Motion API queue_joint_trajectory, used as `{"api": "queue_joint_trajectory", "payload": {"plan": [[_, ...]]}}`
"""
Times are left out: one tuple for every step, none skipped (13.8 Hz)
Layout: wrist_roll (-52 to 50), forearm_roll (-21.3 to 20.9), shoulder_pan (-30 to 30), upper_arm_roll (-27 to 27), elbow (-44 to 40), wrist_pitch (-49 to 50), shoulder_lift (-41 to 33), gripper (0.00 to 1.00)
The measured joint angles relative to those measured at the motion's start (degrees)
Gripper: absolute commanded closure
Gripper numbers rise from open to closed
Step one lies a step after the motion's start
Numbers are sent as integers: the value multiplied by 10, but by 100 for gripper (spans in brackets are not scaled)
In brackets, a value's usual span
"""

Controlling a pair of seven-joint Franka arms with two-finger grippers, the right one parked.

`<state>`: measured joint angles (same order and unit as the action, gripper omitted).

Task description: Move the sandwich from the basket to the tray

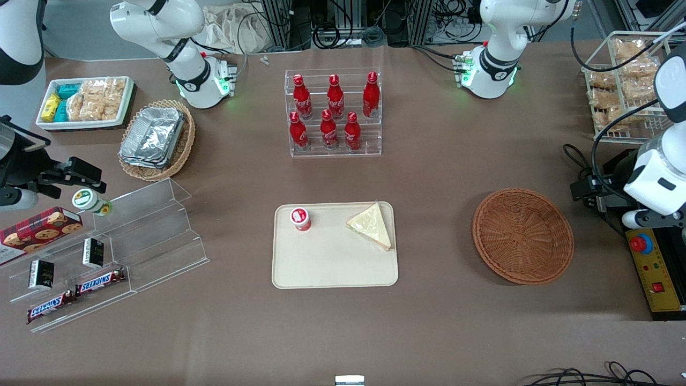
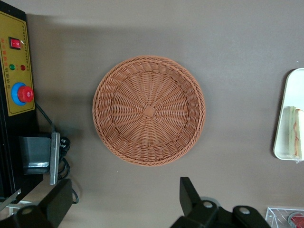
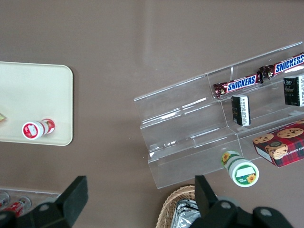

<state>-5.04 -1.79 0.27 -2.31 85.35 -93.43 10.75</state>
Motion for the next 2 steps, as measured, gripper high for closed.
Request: {"api": "queue_joint_trajectory", "payload": {"plan": [[0,0,0,0,-1,0,0,0],[0,0,0,0,-1,0,0,0]]}}
